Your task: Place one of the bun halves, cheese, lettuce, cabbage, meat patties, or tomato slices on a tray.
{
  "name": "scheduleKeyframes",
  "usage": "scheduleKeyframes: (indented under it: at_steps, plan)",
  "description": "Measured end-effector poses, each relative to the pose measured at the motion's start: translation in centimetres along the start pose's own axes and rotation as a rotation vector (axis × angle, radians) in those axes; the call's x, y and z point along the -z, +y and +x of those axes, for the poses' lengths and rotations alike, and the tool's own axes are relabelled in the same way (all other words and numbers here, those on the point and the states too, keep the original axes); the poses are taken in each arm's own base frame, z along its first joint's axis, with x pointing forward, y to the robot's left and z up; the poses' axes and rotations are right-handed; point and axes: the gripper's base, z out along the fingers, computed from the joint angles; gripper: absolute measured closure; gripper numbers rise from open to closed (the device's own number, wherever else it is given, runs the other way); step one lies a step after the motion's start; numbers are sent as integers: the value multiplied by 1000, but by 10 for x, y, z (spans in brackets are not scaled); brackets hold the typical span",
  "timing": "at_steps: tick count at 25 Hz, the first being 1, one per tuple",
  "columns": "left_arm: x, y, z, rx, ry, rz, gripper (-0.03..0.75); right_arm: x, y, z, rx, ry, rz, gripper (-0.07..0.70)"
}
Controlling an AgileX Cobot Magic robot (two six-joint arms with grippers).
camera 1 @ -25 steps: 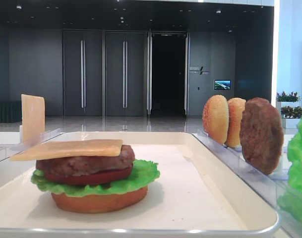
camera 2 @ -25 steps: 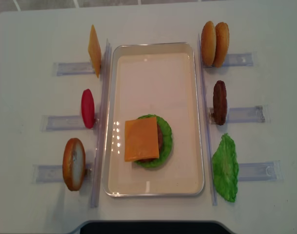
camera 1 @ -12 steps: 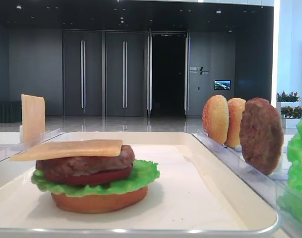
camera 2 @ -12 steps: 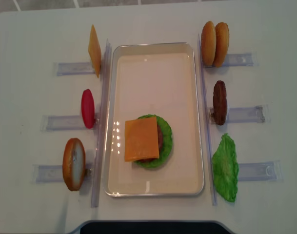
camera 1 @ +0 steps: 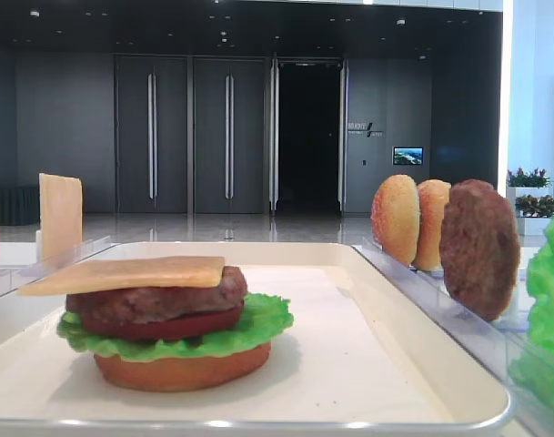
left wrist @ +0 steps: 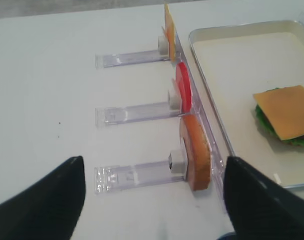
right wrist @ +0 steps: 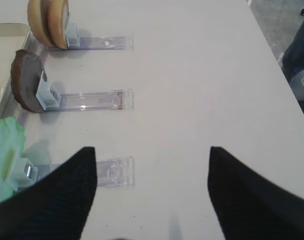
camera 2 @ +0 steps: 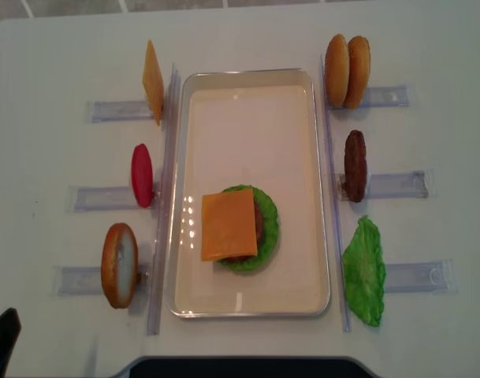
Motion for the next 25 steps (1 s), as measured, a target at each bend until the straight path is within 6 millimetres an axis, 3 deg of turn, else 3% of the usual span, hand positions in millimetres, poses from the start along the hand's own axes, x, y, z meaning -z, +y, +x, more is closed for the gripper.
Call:
scheduleKeyframes:
  at_steps: [6,25]
  plan:
    - [-20,5,14,50,68,-46,53,0,0,0,0,0,0,150]
    - [-21,7,13,61,53,-58,55,0,0,0,0,0,0,150]
